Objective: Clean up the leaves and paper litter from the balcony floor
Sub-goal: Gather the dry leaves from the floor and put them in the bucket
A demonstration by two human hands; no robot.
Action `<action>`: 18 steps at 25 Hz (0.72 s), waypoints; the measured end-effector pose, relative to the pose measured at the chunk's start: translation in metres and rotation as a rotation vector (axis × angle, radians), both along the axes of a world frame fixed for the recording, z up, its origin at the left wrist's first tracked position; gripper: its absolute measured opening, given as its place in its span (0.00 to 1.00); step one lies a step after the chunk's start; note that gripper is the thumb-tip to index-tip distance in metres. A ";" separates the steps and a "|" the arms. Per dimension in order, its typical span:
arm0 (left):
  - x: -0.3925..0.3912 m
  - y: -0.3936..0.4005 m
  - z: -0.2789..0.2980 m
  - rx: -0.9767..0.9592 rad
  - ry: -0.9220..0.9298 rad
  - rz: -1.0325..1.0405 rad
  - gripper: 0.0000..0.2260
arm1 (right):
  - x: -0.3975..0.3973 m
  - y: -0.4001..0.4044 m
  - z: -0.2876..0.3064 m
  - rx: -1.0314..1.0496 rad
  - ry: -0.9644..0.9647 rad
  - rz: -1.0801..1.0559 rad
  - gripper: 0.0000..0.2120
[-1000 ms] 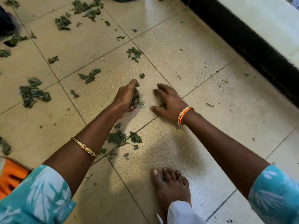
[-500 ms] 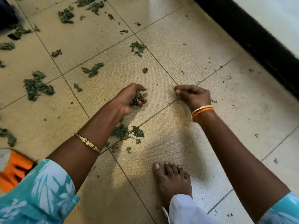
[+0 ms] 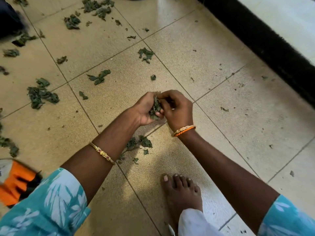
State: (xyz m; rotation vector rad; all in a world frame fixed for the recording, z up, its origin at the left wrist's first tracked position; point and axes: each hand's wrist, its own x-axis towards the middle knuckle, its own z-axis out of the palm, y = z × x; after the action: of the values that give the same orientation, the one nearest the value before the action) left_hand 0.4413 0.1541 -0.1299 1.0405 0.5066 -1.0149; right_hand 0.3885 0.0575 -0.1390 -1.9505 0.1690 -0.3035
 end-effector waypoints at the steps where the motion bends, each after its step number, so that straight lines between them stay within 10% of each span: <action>1: 0.001 0.001 -0.001 0.043 -0.020 0.007 0.19 | -0.001 0.000 -0.002 -0.145 -0.028 0.057 0.06; 8: 0.016 0.024 -0.010 0.291 -0.109 0.111 0.16 | 0.043 -0.004 0.003 -0.126 0.028 0.121 0.08; 13: 0.025 0.053 -0.013 0.337 -0.058 0.269 0.08 | 0.100 -0.008 -0.029 -0.687 0.235 0.501 0.25; 18: 0.030 0.068 -0.021 0.291 -0.105 0.306 0.10 | 0.085 0.003 -0.052 -0.849 -0.039 0.413 0.12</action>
State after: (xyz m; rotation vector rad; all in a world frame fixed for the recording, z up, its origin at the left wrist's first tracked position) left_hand 0.4710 0.2222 -0.1514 1.2223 0.7173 -0.6235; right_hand 0.4734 0.0607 -0.1913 -2.7407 -0.4611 -0.1400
